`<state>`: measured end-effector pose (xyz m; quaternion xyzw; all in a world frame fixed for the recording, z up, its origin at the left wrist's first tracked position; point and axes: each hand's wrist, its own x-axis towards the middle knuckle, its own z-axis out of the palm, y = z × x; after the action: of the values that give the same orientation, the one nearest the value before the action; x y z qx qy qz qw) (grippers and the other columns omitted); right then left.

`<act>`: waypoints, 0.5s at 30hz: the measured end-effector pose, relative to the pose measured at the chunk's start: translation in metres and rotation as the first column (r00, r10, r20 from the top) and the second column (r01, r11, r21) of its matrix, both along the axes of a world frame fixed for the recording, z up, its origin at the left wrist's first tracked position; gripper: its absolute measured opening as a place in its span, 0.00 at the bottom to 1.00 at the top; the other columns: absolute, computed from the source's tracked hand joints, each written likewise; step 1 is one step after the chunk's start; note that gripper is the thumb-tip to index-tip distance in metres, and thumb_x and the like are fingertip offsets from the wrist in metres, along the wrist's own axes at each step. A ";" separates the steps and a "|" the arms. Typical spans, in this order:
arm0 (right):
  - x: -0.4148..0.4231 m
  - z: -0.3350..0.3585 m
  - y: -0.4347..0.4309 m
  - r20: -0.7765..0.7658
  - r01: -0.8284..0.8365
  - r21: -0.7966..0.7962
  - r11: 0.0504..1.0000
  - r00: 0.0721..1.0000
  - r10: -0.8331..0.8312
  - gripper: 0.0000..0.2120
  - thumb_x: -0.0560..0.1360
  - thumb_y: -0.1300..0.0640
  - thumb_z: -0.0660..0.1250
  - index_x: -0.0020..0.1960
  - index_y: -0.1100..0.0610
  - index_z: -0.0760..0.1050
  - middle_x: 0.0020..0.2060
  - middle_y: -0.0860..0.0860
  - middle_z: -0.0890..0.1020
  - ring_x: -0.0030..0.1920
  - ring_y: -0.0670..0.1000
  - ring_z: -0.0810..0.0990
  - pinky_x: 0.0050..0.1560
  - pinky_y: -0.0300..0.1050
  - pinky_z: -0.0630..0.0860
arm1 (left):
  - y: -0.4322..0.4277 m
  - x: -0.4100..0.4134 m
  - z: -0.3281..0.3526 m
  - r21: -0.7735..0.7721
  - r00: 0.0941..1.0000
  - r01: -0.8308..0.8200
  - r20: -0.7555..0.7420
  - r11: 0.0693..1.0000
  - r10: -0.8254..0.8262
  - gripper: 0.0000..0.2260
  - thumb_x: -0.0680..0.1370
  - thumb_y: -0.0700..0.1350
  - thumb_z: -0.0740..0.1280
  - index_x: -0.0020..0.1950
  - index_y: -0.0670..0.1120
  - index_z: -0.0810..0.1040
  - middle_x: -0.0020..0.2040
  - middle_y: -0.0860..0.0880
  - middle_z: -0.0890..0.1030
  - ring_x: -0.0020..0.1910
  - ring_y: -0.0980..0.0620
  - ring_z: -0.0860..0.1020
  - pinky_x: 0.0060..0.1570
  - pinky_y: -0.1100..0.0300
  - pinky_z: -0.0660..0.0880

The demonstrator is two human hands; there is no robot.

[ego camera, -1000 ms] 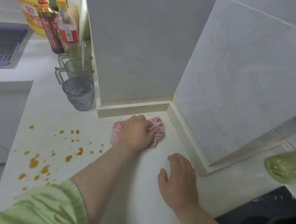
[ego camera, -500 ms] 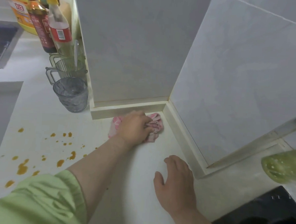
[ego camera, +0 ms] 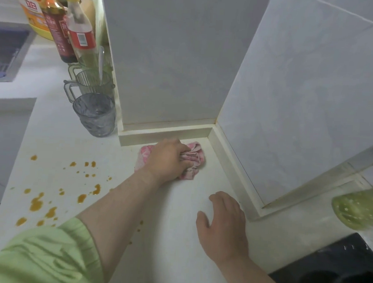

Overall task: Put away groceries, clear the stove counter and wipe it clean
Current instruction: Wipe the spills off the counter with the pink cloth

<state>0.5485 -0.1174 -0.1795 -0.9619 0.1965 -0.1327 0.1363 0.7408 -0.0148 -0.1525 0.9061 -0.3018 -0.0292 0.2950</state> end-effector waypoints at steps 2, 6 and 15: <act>0.000 0.000 0.001 0.004 -0.001 0.001 1.000 1.000 0.001 0.21 0.68 0.46 0.59 0.54 0.56 0.77 0.54 0.51 0.78 0.56 0.55 0.77 0.53 0.52 0.75 | 0.008 -0.008 -0.001 -0.027 1.000 -0.009 -0.010 1.000 0.008 0.17 0.71 0.55 0.71 0.57 0.50 0.81 0.44 0.51 0.74 0.50 0.47 0.73 0.46 0.58 0.65; -0.001 0.000 0.001 0.005 -0.004 0.007 1.000 1.000 0.004 0.21 0.68 0.46 0.59 0.55 0.57 0.77 0.55 0.51 0.78 0.57 0.55 0.77 0.54 0.52 0.74 | 0.021 -0.022 0.001 -0.023 1.000 -0.017 -0.013 1.000 0.017 0.16 0.71 0.54 0.71 0.57 0.51 0.81 0.45 0.51 0.74 0.49 0.46 0.73 0.48 0.57 0.66; -0.002 0.002 0.003 -0.011 -0.001 0.023 1.000 1.000 0.002 0.20 0.69 0.47 0.60 0.55 0.57 0.77 0.55 0.51 0.79 0.57 0.55 0.76 0.56 0.52 0.73 | 0.043 -0.057 0.004 -0.051 0.999 -0.039 -0.012 0.998 0.039 0.14 0.71 0.53 0.71 0.54 0.50 0.82 0.45 0.50 0.76 0.47 0.47 0.73 0.47 0.57 0.67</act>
<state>0.5468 -0.1146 -0.1773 -0.9611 0.1981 -0.1250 0.1463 0.6841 0.0286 -0.1482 0.9038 -0.2831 -0.0207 0.3203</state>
